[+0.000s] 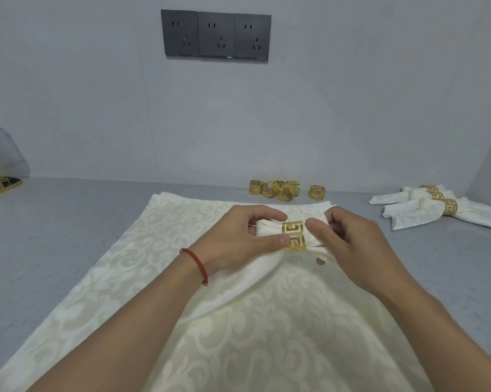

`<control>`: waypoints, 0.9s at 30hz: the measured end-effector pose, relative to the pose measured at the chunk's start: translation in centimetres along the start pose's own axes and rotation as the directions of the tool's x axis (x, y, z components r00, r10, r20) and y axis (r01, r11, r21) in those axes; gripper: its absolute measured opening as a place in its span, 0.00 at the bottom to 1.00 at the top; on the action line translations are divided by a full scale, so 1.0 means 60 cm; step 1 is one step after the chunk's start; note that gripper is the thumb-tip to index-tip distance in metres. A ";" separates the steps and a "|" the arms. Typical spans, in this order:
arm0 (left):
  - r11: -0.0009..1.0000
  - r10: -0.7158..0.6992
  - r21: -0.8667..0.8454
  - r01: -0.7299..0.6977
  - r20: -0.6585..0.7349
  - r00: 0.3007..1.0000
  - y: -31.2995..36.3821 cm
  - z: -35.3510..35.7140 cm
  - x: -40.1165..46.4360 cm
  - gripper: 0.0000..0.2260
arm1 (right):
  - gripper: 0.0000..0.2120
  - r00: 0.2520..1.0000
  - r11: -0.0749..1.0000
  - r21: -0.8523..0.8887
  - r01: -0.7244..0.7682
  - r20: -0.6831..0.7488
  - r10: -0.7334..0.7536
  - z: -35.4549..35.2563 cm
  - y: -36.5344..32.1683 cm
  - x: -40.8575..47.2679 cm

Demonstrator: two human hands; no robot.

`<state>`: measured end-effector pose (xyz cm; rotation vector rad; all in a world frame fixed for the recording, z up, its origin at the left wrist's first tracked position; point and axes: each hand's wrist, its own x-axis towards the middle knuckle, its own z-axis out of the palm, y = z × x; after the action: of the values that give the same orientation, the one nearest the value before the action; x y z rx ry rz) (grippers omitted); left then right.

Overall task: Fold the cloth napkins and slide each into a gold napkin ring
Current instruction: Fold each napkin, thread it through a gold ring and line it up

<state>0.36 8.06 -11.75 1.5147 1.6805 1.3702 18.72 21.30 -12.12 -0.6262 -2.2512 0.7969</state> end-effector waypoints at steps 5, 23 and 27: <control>0.999 -0.031 -0.008 0.031 0.035 0.999 -0.003 0.000 0.000 0.14 | 0.21 0.999 0.999 0.038 -0.022 0.048 0.020 0.003 0.001 -0.001; 0.994 -0.092 -0.060 0.091 -0.023 0.995 -0.016 -0.001 -0.001 0.07 | 0.21 1.000 0.992 -0.122 -0.019 0.019 0.022 0.005 0.032 0.003; 0.999 -0.036 -0.015 0.035 -0.066 0.997 -0.022 -0.001 -0.001 0.06 | 0.04 0.996 1.000 0.006 -0.016 0.087 0.015 0.002 0.019 -0.005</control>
<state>-0.27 8.15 -12.89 1.4391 1.7259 1.4244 19.07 21.86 -13.14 -0.6176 -2.3237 0.8534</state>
